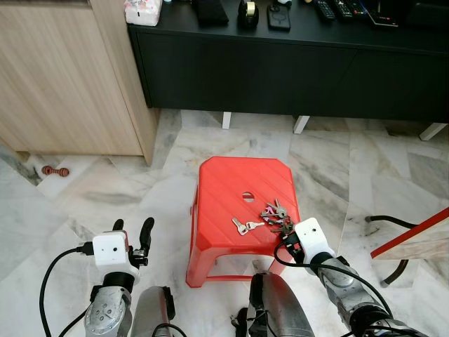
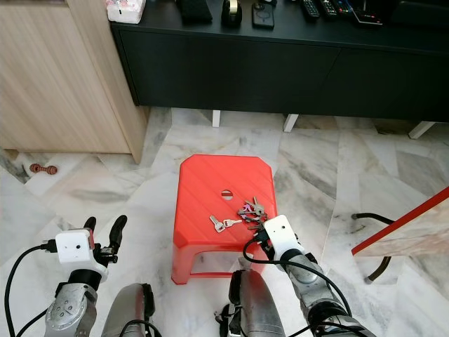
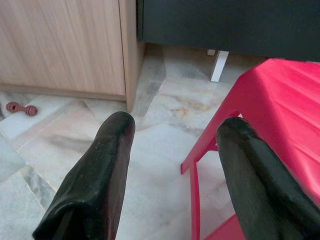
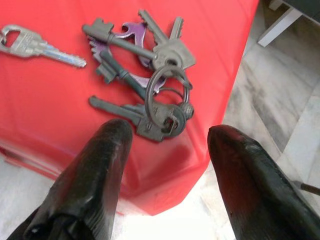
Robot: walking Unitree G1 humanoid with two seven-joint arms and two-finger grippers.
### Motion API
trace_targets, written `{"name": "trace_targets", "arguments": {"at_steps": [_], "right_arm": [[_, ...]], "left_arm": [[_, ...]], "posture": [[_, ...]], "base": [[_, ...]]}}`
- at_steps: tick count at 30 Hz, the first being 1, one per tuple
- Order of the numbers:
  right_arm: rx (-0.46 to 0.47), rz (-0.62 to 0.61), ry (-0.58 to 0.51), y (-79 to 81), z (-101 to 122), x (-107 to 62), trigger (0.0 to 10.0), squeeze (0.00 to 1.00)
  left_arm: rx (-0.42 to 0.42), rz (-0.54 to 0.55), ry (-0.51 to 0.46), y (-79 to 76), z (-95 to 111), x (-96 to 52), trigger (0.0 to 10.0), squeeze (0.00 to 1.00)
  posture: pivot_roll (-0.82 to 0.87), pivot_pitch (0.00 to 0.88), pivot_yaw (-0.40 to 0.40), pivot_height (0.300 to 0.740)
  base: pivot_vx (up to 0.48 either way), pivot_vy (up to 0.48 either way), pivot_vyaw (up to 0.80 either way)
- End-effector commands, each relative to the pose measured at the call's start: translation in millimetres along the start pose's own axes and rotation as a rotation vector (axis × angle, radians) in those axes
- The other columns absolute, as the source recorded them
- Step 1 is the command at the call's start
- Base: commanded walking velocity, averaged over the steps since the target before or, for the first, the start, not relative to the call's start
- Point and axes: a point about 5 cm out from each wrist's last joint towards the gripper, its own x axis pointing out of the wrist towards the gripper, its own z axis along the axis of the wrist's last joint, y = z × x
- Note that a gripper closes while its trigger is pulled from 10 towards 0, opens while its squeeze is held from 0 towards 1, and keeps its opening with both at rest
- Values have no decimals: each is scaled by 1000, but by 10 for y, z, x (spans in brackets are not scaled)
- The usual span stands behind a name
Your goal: Hang keys on a hook
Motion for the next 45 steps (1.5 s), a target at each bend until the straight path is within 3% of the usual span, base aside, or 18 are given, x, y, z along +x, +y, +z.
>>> {"name": "trace_targets", "arguments": {"at_steps": [1, 27, 28, 29, 30, 31, 32, 33, 45], "right_arm": [[16, -11, -4, -33, -32, -26, 10000, 0], [18, -32, -88, -53, 110, 5, 10000, 0], [15, -34, -94, -56, 122, 7, 5333, 0], [14, -37, -100, -58, 129, 8, 4667, 0], [14, -38, -103, -59, 133, 8, 4667, 0], [14, -40, -103, -59, 134, 8, 2353, 0], [15, -40, -104, -59, 135, 8, 2353, 0], [17, -40, -104, -57, 134, 8, 0, 0], [18, -40, -100, -43, 113, 1, 0, 0]], "left_arm": [[1, 3, 18, -19, -25, -53, 10000, 0], [6, -21, -13, -45, 122, -94, 10000, 0], [8, -22, -11, -44, 120, -97, 10000, 0], [9, -23, -9, -44, 118, -100, 10000, 0], [10, -23, -8, -43, 117, -103, 10000, 0], [10, -26, -6, -47, 116, -106, 10000, 0], [11, -27, -5, -48, 116, -109, 10000, 0], [10, -28, -4, -49, 116, -110, 10000, 0], [30, -15, 8, 24, 104, -126, 10000, 0]], "posture": [[205, 302, -127, 597], [218, 329, -118, 597], [217, 330, -116, 597], [217, 330, -114, 597], [218, 330, -113, 597], [219, 330, -112, 597], [218, 330, -112, 597], [219, 331, -111, 597], [216, 337, -107, 597]], "base": [[0, 0, 0], [0, 0, 0], [0, 0, 0], [0, 0, 0], [0, 0, 0], [0, 0, 0], [0, 0, 0], [0, 0, 0], [0, 0, 0]]}}
